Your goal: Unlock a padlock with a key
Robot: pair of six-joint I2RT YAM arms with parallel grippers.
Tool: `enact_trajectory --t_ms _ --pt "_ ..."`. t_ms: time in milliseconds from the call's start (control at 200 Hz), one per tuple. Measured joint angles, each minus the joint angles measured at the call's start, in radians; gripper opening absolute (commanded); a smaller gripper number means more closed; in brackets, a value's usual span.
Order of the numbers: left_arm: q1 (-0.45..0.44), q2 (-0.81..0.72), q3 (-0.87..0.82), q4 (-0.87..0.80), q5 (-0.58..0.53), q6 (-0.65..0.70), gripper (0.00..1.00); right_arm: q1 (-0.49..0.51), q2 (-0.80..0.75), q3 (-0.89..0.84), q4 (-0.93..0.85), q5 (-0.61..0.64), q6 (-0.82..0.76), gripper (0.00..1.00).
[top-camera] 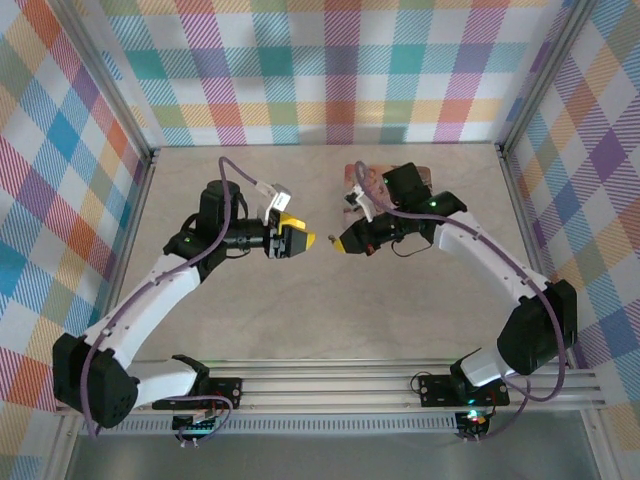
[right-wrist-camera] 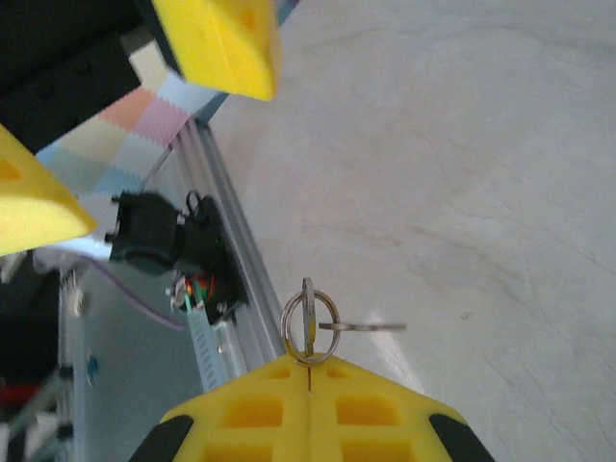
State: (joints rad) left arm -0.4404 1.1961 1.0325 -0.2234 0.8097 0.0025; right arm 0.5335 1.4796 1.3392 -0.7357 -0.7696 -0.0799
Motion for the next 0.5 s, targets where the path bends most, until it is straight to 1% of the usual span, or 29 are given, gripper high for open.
enact_trajectory --t_ms 120,225,360,500 --pt "-0.034 -0.005 0.04 -0.085 0.014 0.118 0.59 0.042 0.0 0.031 -0.077 0.016 -0.121 0.0" --pt "-0.064 -0.004 0.055 -0.146 0.018 0.193 0.54 0.075 0.0 0.061 -0.144 0.057 -0.2 0.0" --pt "-0.088 0.011 0.087 -0.19 0.024 0.24 0.49 0.1 -0.004 0.095 -0.198 0.093 -0.272 0.0" --pt "-0.109 0.018 0.095 -0.21 0.041 0.26 0.44 0.101 -0.03 0.095 -0.217 0.108 -0.304 0.0"
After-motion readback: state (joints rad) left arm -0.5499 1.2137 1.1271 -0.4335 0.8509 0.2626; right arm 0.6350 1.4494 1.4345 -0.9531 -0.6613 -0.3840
